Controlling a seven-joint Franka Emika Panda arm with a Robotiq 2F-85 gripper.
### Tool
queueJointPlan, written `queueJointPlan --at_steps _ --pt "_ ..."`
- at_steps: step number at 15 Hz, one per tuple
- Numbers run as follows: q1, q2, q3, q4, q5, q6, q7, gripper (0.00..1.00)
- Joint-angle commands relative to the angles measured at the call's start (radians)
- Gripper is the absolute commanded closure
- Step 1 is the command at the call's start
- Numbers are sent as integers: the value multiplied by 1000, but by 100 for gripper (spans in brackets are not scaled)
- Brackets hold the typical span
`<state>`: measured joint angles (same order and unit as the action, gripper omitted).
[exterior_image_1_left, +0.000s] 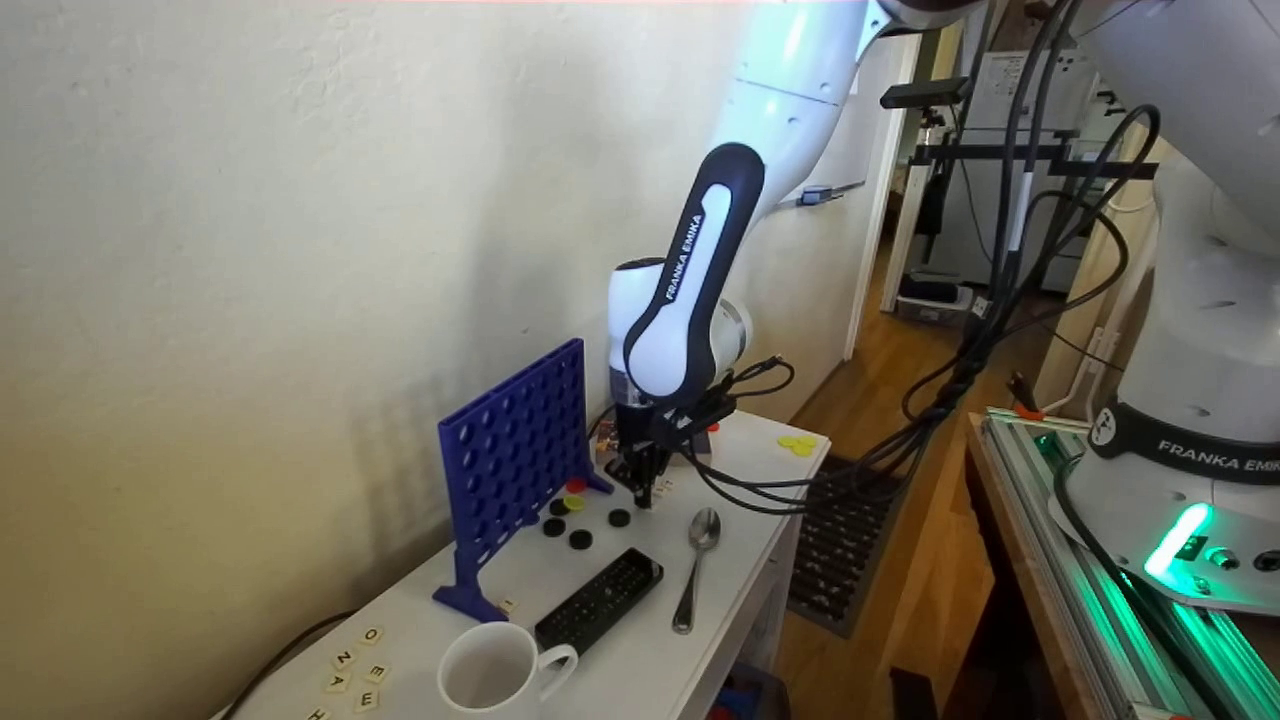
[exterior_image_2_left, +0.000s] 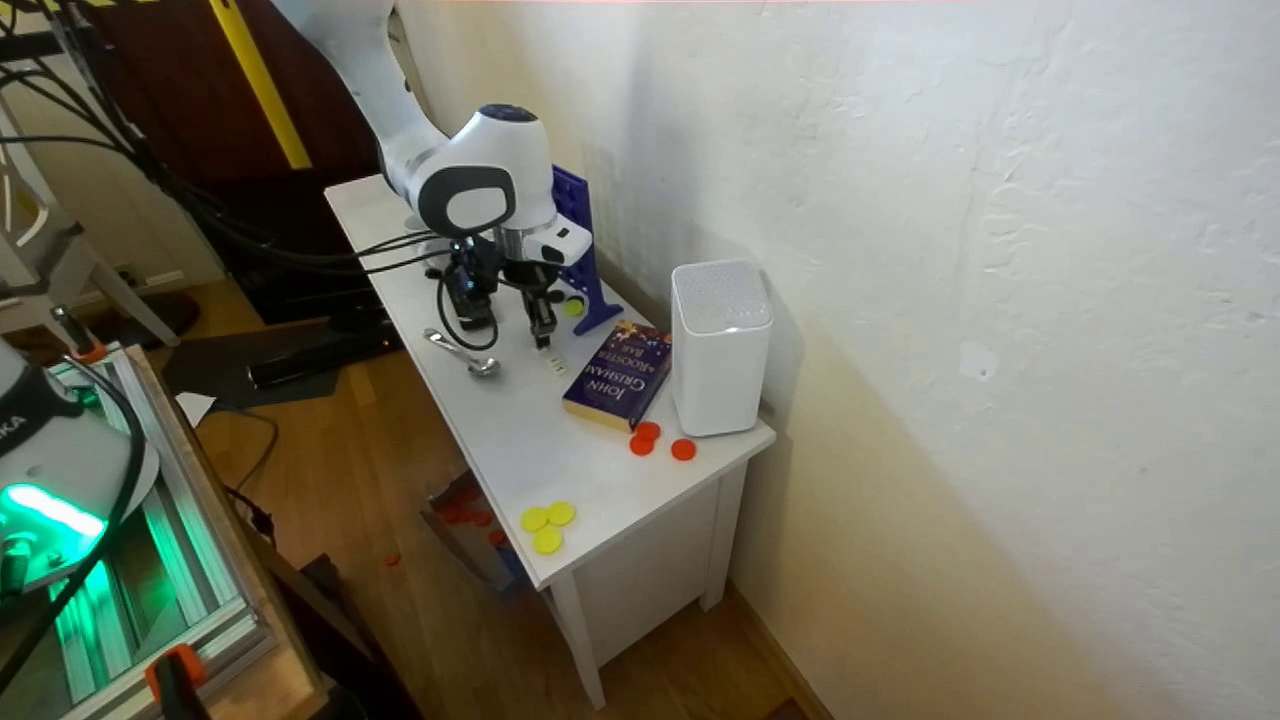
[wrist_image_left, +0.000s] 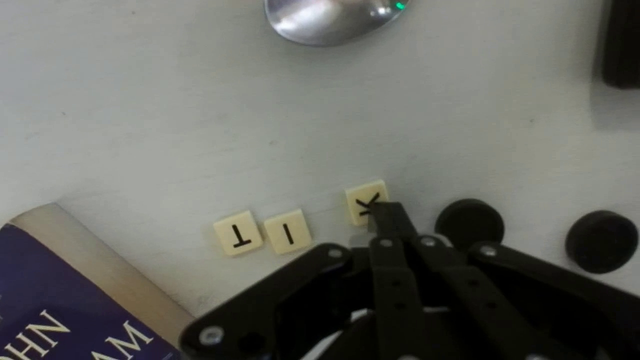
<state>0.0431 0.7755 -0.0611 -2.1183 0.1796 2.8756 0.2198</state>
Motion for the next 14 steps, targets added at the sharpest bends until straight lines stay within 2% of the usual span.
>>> queueJointPlan --at_steps 1,4,8,14 --pt "-33 12 31 13 -45 -8 -90 100" --pt "-38 8 34 10 -90 -12 -180 100" --pt "-37 -10 37 -5 -120 6 -229 100" --pt "-35 -16 32 -18 -231 9 -354 100"
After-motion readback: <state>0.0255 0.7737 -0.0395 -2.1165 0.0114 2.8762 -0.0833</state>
